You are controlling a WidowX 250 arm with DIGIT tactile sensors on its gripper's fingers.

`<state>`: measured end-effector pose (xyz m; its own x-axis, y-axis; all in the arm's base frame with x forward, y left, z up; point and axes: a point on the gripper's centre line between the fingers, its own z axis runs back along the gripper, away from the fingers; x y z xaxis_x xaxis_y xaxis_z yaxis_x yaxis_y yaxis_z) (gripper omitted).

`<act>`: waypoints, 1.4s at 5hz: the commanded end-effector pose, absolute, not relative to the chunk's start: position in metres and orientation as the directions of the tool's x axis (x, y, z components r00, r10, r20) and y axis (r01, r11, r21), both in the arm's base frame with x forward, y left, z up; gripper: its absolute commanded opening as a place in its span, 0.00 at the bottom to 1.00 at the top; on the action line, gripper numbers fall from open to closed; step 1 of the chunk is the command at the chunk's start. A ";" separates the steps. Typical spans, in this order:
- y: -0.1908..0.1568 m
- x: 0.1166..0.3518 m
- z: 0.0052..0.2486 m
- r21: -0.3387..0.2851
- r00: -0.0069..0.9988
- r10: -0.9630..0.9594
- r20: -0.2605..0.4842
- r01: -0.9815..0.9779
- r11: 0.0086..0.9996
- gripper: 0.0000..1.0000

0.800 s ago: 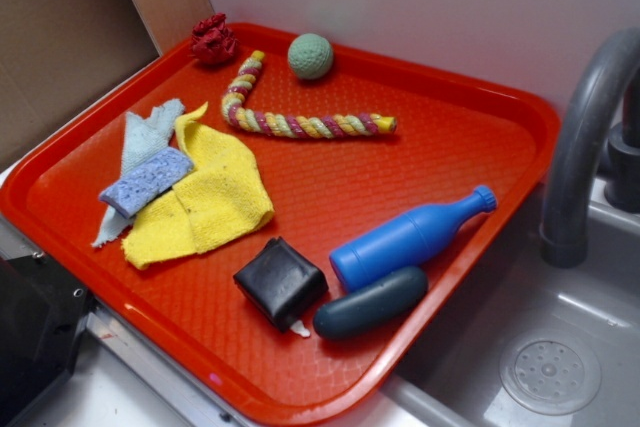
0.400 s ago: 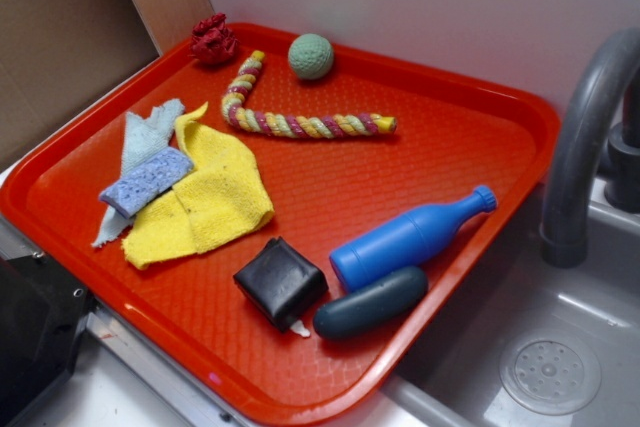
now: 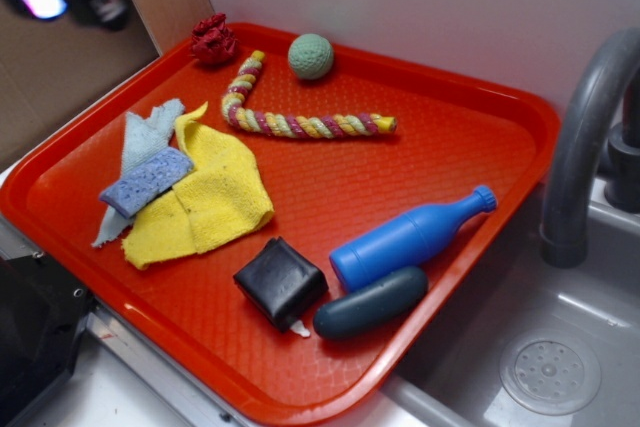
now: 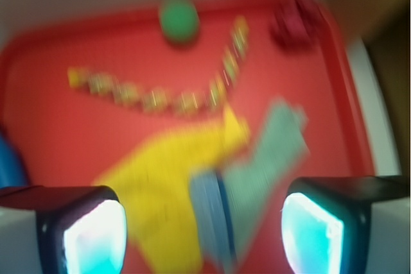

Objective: Grab the green ball.

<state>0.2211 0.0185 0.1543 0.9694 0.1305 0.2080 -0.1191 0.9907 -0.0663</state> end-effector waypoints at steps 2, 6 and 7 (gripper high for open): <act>0.007 0.326 0.110 0.028 0.944 -0.032 0.329 0.024 0.999 1.00; -0.007 0.354 0.058 0.109 0.938 -0.153 0.311 0.125 0.986 1.00; -0.011 0.365 0.042 0.108 0.934 -0.186 0.304 0.160 0.981 0.00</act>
